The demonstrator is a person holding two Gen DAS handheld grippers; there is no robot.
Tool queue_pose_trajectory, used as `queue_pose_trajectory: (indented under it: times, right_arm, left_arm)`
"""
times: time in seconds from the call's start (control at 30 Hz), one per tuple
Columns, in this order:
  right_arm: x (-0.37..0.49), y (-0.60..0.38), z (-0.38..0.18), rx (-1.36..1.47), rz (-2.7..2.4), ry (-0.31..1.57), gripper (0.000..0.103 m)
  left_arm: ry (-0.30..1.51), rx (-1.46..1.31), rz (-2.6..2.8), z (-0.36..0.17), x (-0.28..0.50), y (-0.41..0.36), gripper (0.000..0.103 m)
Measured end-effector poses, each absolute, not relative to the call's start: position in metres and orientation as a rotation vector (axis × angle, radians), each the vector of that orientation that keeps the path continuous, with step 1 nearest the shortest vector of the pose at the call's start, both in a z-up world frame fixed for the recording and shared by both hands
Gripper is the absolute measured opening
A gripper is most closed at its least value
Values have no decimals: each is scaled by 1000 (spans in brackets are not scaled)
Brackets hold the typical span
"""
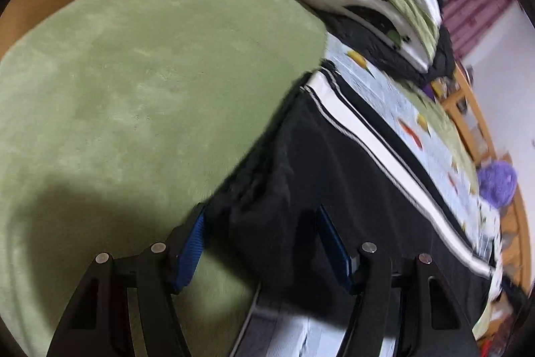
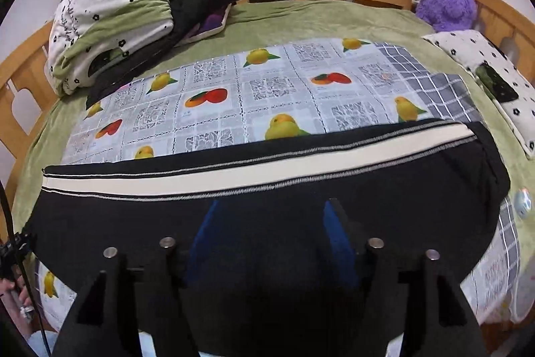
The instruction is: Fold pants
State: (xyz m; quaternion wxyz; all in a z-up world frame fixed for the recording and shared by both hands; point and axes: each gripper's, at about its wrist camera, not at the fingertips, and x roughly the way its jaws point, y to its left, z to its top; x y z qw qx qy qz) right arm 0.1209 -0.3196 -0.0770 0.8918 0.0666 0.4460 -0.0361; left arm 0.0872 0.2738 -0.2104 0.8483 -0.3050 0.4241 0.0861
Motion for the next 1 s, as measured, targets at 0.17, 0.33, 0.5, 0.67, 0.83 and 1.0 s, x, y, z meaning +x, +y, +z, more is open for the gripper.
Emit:
queue_pose_trajectory:
  times: [0.17,0.33,0.5,0.67,0.83,1.0]
  right_arm:
    - [99,-317,-55,114,-125,892,66]
    - [84,-332,-38,197,-149,961,66]
    - [64,-353,-28,303,-114,913,70]
    - [56,-368,-33,309,-85,829,70]
    - [51,-391,-53,244,-15,814,70]
    - [42,-416,-73,188,-42,846,70]
  left_arm:
    - [840,-702,186,-203,87,288,26]
    - [834,-428,225,-152,94,253,25]
    - [802,-366,208,-93,97,230,25]
    - [768,-196,206,-28,99,173,24]
    - [736,42,184,14,105,76,24]
    - [718,159,59,12,110,-39,24]
